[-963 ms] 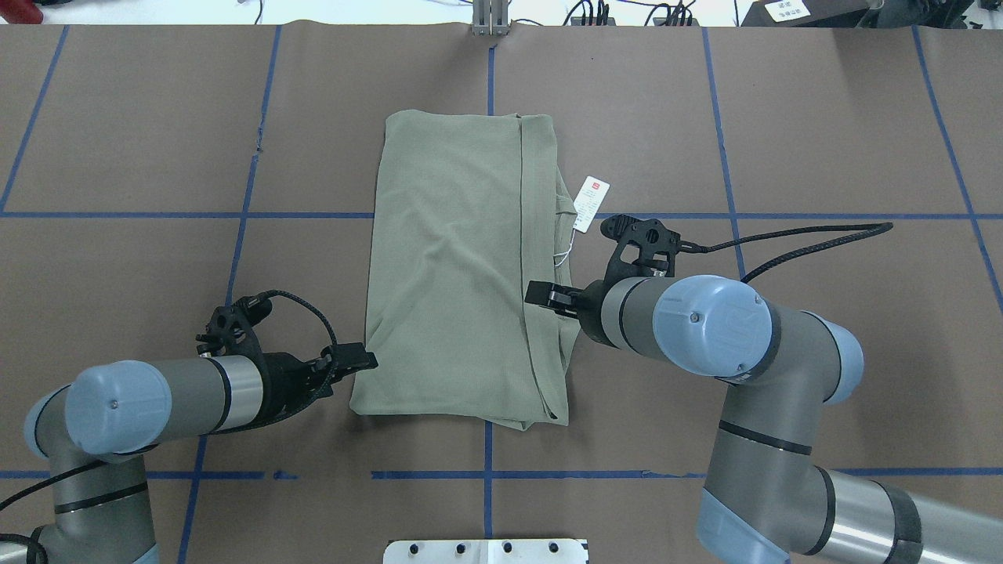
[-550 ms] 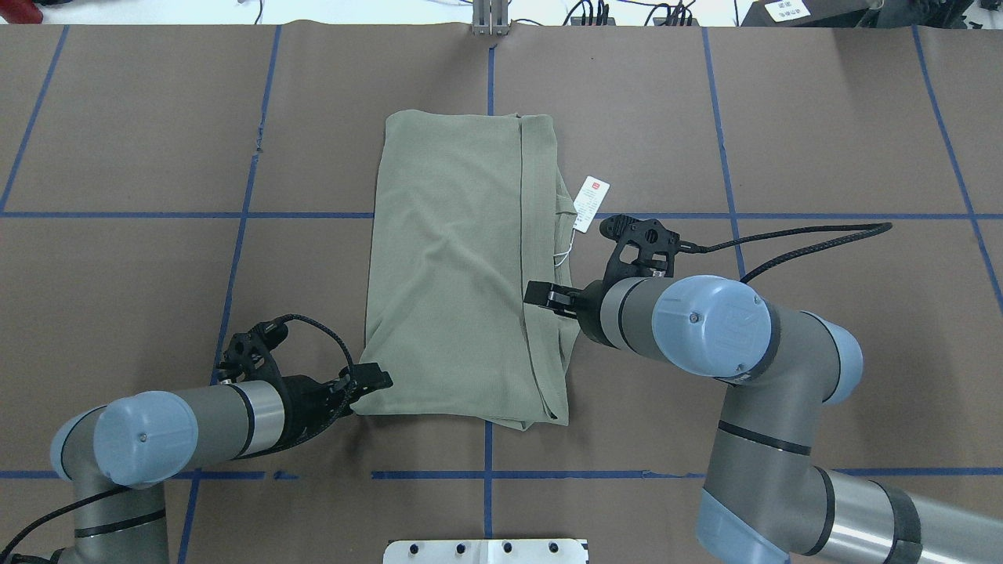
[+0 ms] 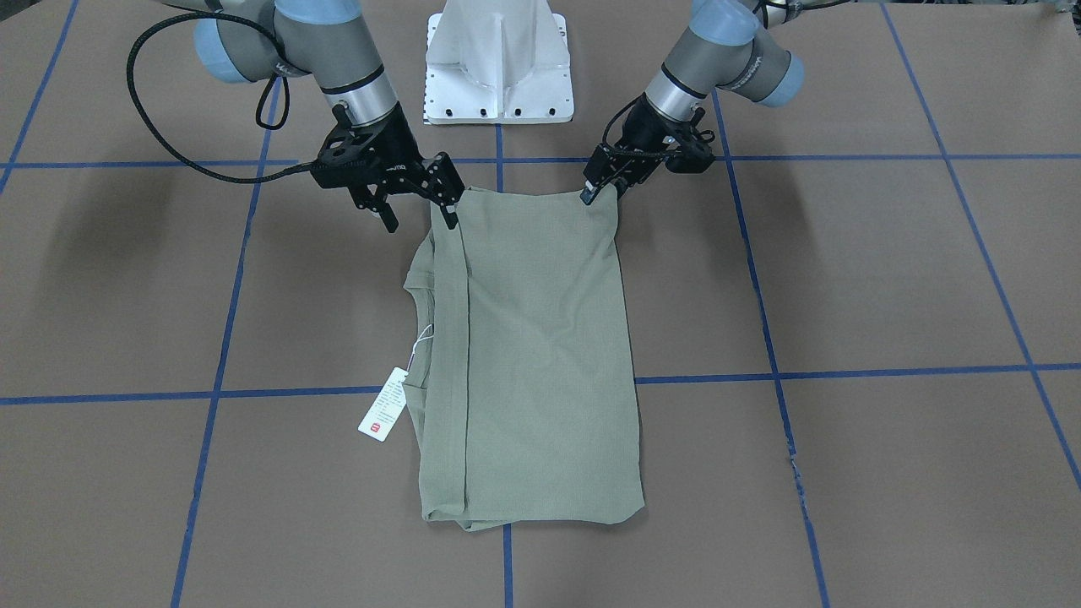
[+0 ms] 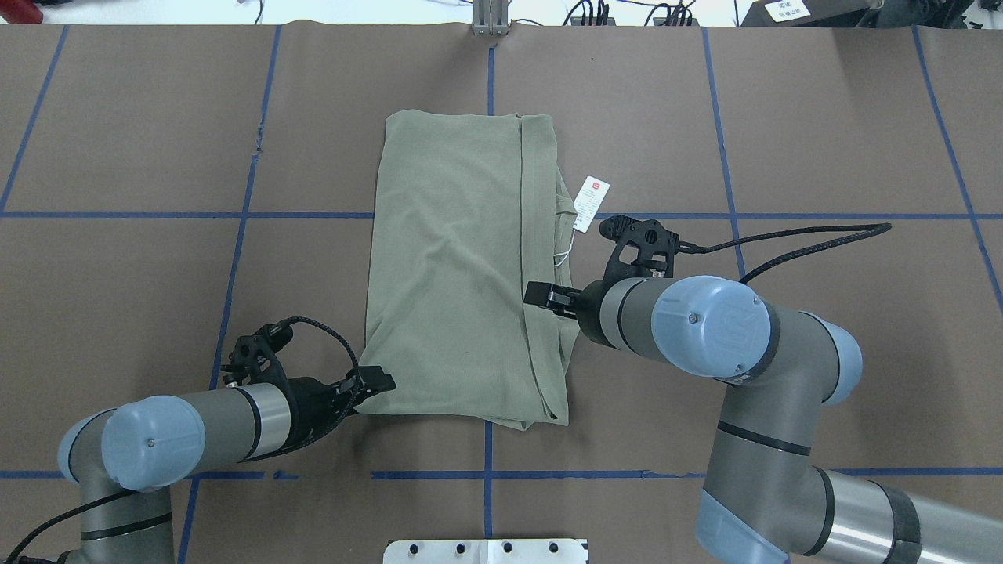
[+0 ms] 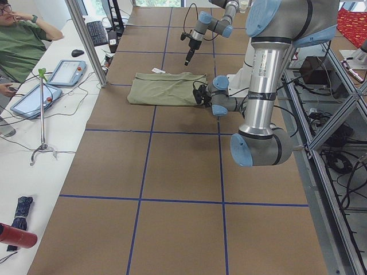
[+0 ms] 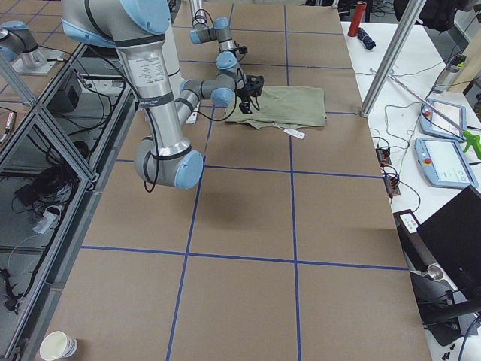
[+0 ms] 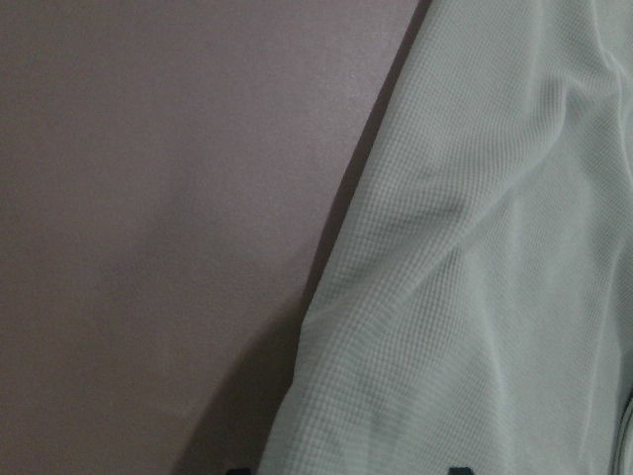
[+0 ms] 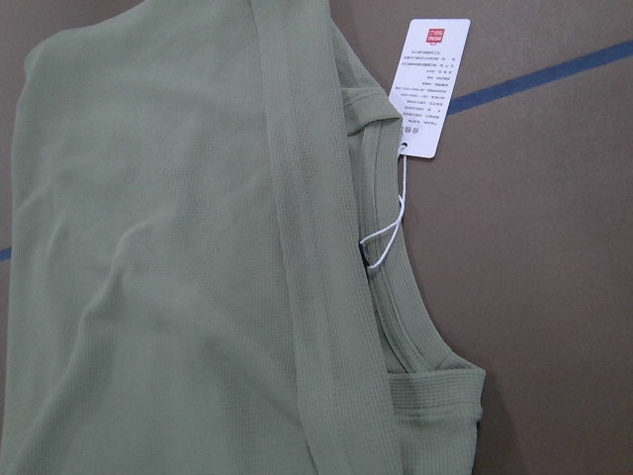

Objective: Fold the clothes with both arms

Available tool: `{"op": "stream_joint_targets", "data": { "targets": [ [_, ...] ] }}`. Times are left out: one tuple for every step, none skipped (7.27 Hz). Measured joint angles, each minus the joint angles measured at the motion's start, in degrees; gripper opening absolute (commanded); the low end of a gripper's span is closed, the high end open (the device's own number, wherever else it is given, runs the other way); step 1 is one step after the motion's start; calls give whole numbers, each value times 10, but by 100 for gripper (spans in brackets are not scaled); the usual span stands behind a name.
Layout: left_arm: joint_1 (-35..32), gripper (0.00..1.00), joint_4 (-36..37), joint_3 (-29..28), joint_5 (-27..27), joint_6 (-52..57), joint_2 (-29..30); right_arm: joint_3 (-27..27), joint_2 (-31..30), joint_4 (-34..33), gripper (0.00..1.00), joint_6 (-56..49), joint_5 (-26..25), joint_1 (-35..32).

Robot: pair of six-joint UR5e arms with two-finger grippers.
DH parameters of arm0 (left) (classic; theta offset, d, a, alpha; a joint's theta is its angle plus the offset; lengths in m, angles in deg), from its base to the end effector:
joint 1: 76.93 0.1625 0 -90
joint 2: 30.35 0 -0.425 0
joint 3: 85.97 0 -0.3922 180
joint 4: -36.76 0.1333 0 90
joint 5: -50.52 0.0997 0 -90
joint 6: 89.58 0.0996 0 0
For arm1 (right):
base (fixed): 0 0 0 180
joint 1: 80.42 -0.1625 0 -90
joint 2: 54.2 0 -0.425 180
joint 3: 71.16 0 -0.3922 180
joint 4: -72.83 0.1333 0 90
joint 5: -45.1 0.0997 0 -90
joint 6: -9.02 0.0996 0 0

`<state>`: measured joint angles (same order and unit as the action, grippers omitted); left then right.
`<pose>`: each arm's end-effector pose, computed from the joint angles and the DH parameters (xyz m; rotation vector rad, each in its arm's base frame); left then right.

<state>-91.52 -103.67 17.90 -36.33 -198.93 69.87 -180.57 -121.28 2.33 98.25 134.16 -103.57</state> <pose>0.5030 -0.2743 0.3511 -0.0071 1.3204 -0.5410 -0.4897 -0.3561 0.2490 0.2396 -1.0591 0.3606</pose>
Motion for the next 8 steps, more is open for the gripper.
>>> {"op": "stream_joint_targets", "data": {
  "targets": [
    [0,6,0,-1,0,0,1,1,-1,-1,100,3,0,1],
    [1,0,1,-1,0,0,1,4,-1,-4,100,12,-1,3],
    [5,0,1,-1,-1,3,2,8,0,-6,99,31,-1,7],
    [10,0,1,1,-3,6,3,12,4,-19,98,61,3,11],
    [12,0,1,4,-4,8,6,13,14,-53,97,93,13,13],
    [13,0,1,6,-4,8,9,14,27,-88,96,132,22,16],
    [13,0,1,7,-5,9,10,16,35,-105,95,176,31,20],
    [13,0,1,7,-5,9,10,26,44,-111,95,214,40,27]
  ]
}}
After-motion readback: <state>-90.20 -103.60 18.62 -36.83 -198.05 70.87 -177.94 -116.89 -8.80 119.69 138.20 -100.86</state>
